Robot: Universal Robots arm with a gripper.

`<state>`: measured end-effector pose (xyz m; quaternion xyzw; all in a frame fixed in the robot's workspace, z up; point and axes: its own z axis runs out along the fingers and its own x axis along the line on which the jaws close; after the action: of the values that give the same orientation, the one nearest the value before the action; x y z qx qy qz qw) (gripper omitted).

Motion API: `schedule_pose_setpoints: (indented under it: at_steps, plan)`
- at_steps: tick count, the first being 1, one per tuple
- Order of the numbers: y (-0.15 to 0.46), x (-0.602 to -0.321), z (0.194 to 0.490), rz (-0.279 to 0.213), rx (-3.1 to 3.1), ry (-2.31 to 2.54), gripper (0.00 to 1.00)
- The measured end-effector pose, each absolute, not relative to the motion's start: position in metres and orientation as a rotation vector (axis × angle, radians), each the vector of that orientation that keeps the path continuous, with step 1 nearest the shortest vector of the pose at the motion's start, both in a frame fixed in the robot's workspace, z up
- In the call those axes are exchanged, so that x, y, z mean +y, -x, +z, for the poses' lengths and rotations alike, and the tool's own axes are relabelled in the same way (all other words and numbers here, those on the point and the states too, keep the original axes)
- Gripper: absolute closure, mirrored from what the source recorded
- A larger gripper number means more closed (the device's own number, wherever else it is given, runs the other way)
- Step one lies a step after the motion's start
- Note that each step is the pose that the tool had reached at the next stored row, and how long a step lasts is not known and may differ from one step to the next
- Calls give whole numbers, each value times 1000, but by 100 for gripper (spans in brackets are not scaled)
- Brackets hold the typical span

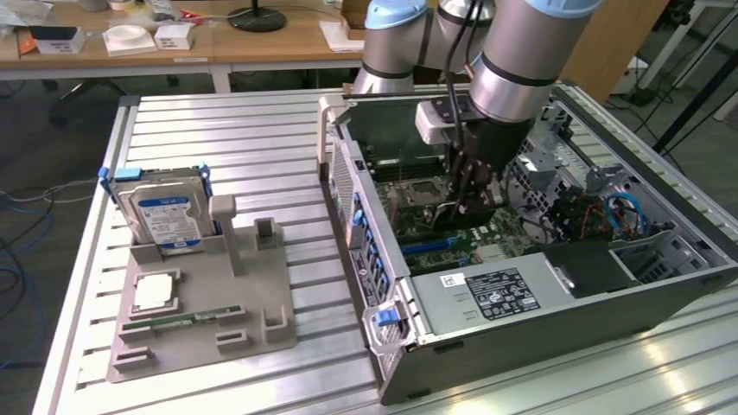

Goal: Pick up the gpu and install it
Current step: 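Insert the gpu into the slot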

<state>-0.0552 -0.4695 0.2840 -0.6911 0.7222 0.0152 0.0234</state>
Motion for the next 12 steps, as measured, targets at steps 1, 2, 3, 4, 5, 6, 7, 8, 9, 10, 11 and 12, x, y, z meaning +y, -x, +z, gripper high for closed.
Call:
schedule_pose_setpoints:
  at_steps: [1, 2, 3, 4, 5, 6, 7, 8, 9, 10, 11, 12]
  plan:
    - [56, -470, 282, 47, 2236, 2139, 74]
    - [56, -470, 281, 47, 2236, 2139, 74]
    - [57, -470, 280, 47, 2236, 2139, 74]
    - [57, -470, 278, 47, 2236, 2139, 74]
    - [57, -470, 277, 47, 2236, 2139, 74]
    - [58, -470, 276, 47, 2236, 2139, 74]
    - [58, -471, 275, 47, 2236, 2139, 74]
    - [59, -471, 274, 47, 2236, 2139, 74]
    - [60, -471, 273, 47, 2236, 2139, 74]
    - [61, -471, 272, 47, 2236, 2139, 74]
    - [63, -471, 271, 47, 2236, 2139, 74]
    - [65, -471, 271, 47, 2236, 2139, 74]
